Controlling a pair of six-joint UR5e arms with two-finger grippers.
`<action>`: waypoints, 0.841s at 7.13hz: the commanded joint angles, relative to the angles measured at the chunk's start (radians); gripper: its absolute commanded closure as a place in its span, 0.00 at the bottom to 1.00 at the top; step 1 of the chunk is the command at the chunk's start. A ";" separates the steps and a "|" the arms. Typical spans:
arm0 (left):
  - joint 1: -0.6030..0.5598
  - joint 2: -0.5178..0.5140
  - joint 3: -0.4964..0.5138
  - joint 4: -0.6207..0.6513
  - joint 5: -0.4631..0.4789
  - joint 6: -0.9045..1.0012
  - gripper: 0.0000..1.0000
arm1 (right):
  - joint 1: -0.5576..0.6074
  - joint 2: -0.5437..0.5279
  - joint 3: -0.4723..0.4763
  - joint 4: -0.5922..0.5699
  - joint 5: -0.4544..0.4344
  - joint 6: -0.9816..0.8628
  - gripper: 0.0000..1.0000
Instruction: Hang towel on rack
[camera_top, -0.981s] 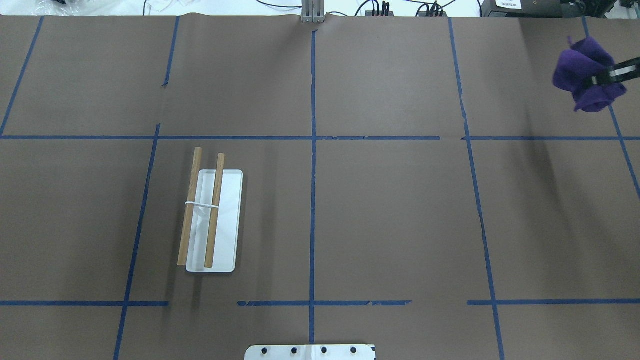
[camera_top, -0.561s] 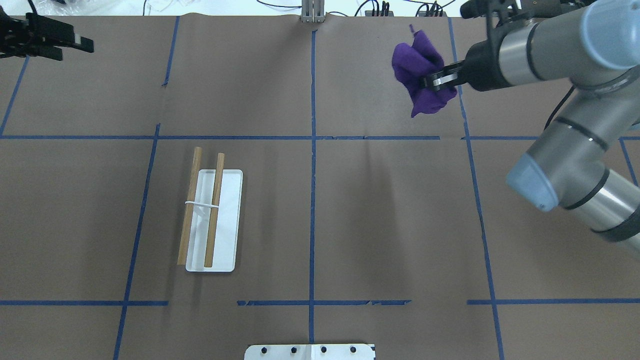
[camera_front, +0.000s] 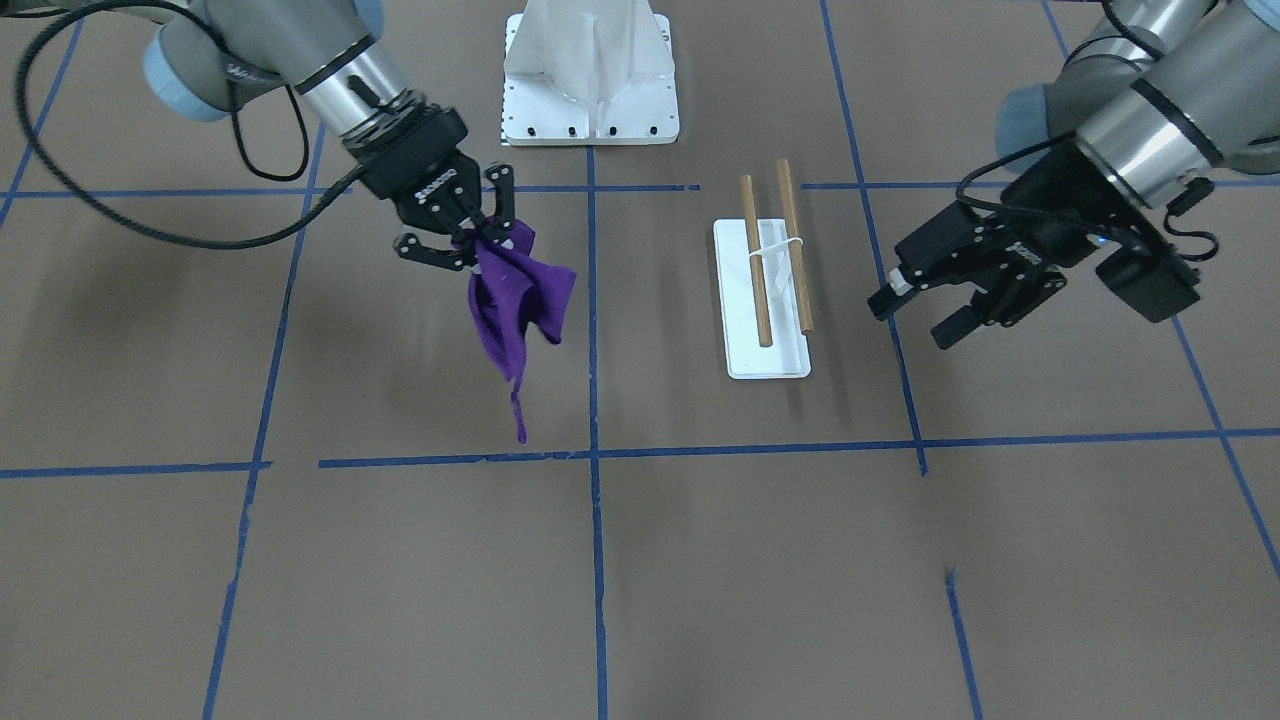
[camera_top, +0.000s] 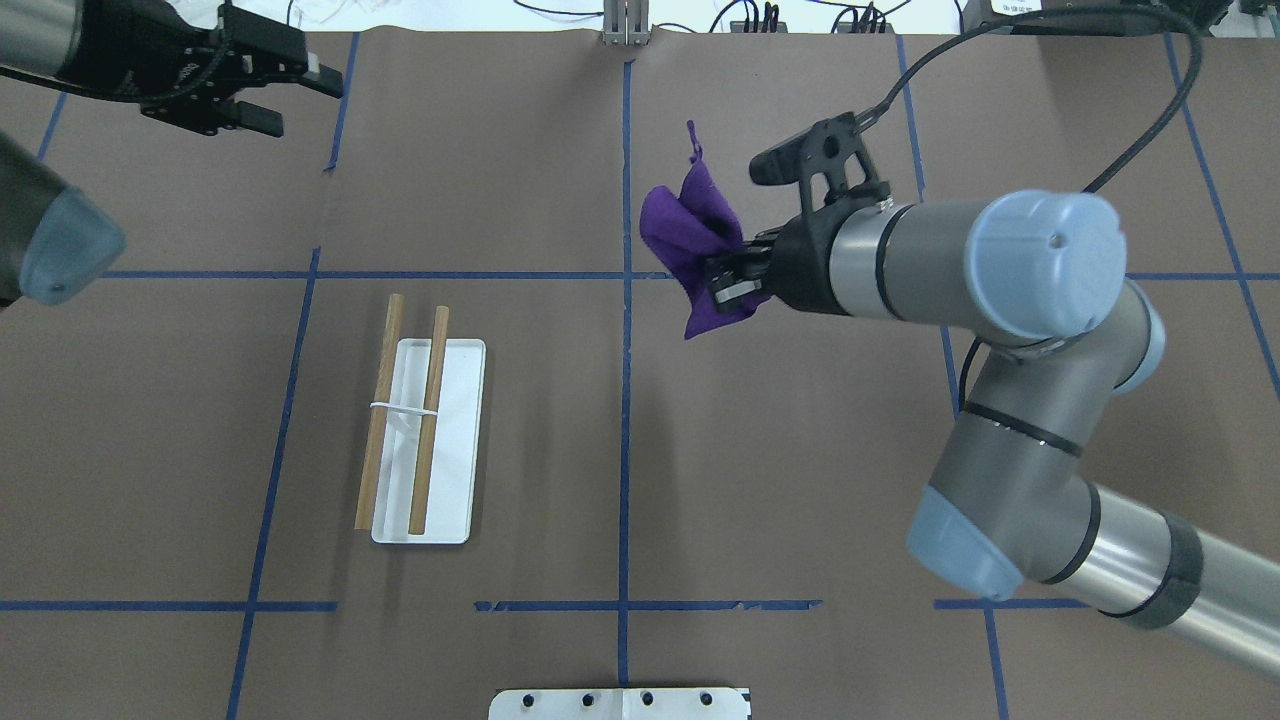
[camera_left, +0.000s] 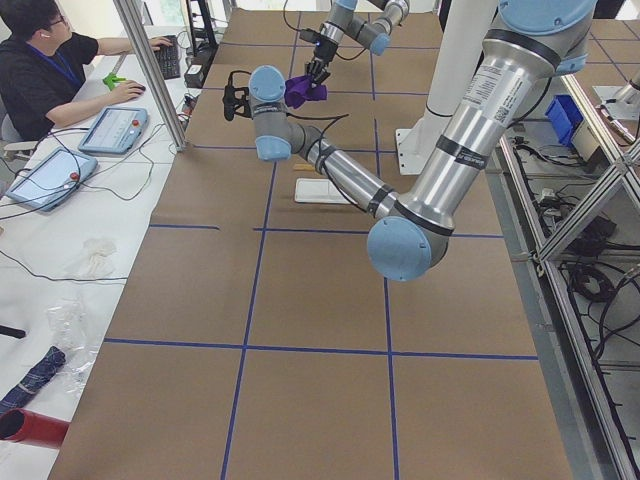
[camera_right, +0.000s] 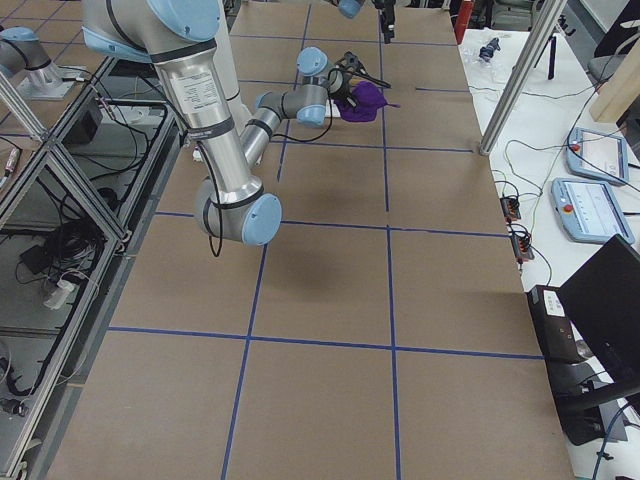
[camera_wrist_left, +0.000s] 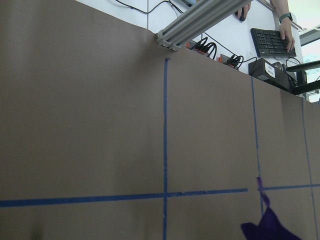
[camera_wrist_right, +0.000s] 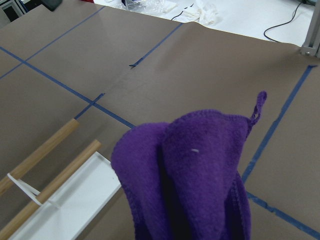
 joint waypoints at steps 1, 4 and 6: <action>0.059 -0.040 -0.001 -0.028 0.002 -0.068 0.02 | -0.042 0.050 0.007 -0.059 -0.055 -0.001 1.00; 0.119 -0.153 0.049 -0.030 0.045 -0.065 0.07 | -0.060 0.068 0.005 -0.061 -0.057 -0.001 1.00; 0.148 -0.178 0.072 -0.034 0.066 -0.065 0.07 | -0.064 0.074 0.013 -0.061 -0.057 -0.001 1.00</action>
